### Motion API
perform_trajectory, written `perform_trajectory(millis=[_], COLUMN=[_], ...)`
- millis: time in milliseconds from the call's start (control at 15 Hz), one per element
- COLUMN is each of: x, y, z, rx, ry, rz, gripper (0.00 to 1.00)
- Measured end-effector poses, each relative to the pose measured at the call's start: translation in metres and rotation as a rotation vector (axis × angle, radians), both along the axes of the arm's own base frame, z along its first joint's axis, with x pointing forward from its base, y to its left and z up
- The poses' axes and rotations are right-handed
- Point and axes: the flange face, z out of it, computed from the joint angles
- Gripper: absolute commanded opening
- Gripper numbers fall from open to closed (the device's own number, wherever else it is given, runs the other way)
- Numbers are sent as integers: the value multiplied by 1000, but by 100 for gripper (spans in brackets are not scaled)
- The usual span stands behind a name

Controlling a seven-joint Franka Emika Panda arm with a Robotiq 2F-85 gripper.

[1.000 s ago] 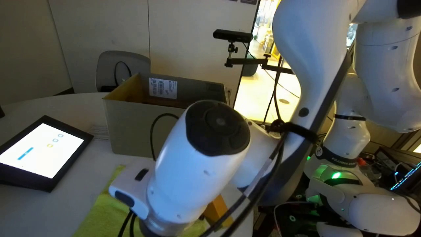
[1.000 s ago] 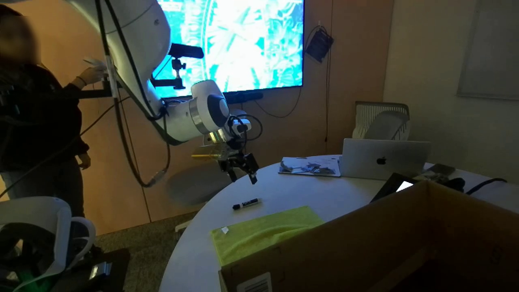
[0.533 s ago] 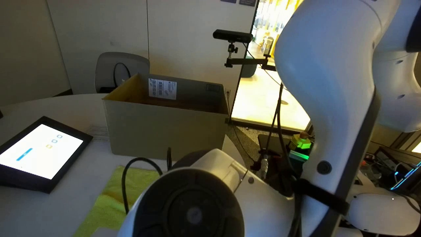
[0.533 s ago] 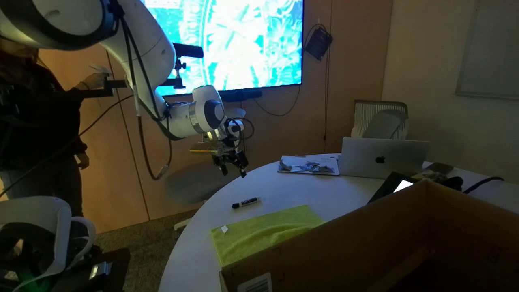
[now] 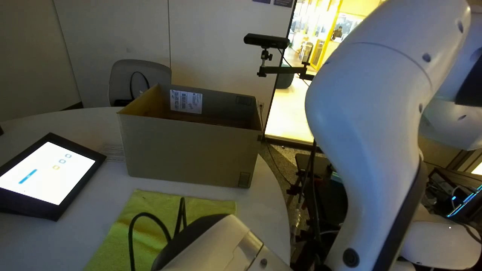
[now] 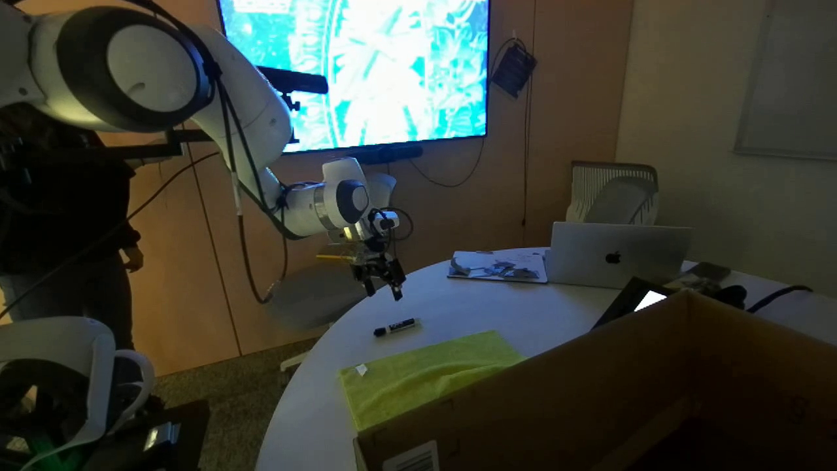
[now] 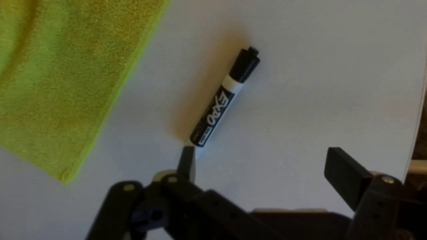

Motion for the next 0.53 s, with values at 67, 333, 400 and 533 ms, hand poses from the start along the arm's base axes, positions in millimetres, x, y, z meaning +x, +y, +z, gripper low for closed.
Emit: perform_trajectory(millis=[67,333,400,533], x=[2,9,11,15], y=[0,-3,-5,-9], z=[-8,-40,-48,-58], rx=[-10,-47,-52,-55], ry=[1,13,17,25], rz=[-11,-54,-64,-85], gripper=[100,100,100,100])
